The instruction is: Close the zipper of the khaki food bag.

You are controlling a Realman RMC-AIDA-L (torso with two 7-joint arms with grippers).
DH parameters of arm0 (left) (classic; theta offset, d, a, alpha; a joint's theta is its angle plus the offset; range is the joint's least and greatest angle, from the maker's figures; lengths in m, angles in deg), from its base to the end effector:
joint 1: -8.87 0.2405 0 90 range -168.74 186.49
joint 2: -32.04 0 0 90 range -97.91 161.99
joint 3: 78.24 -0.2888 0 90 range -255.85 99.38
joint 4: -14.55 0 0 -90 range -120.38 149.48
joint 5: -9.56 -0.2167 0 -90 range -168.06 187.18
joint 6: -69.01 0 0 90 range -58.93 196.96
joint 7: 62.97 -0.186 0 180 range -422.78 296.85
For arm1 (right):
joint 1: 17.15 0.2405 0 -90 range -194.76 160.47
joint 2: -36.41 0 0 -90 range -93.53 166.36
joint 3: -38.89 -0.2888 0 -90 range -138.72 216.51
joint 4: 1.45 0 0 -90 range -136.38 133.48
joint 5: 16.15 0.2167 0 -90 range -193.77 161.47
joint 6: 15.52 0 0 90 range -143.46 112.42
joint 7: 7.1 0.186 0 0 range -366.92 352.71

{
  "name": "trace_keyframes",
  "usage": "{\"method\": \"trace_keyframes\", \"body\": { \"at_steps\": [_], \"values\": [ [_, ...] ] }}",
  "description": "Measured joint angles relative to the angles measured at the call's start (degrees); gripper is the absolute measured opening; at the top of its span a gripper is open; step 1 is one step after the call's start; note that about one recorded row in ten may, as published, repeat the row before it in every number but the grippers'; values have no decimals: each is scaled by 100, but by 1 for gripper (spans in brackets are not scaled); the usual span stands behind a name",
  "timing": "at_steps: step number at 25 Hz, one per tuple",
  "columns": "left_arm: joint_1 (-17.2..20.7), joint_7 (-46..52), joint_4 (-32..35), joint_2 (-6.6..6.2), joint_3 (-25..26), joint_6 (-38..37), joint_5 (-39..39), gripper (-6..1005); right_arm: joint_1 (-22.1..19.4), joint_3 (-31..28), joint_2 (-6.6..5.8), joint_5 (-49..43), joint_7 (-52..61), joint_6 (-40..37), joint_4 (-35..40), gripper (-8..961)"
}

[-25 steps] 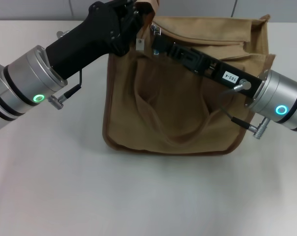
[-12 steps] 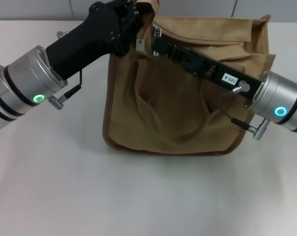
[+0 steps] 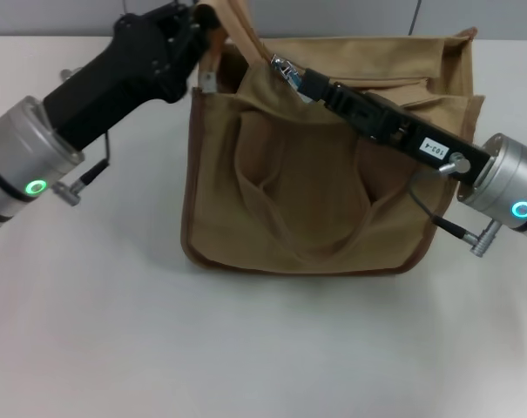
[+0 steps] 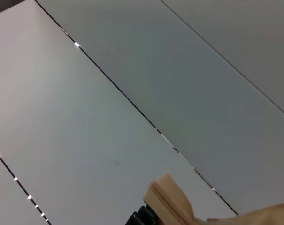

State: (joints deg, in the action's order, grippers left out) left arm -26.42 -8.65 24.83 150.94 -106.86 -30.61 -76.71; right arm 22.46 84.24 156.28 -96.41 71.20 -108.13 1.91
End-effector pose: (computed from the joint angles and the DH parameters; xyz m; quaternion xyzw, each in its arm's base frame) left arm -0.2111 0.3725 -0.0286 -0.7936 -0.1456 -0.5491 0.2178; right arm 0.1905 0.3650 -0.0924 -0.7811 0.3595 0.5099 0.0266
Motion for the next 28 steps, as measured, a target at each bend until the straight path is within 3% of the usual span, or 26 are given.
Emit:
{"method": "trace_keyframes", "body": {
  "at_steps": [11,18,22,28],
  "values": [
    [372,9,228,-25,6,59,340,32,-308,-49,-40,14,28,-22,197,-5],
    [409,7,245,-25,-5,137,367,32,-800,-199,-43,32,100,-146,622,-2],
    [369,7,243,-13,-33,133,369,33,-771,-193,-29,35,55,-390,706,4],
    [248,57,198,1,-55,-9,363,33,-414,-144,-21,7,37,-402,752,16]
  ]
}}
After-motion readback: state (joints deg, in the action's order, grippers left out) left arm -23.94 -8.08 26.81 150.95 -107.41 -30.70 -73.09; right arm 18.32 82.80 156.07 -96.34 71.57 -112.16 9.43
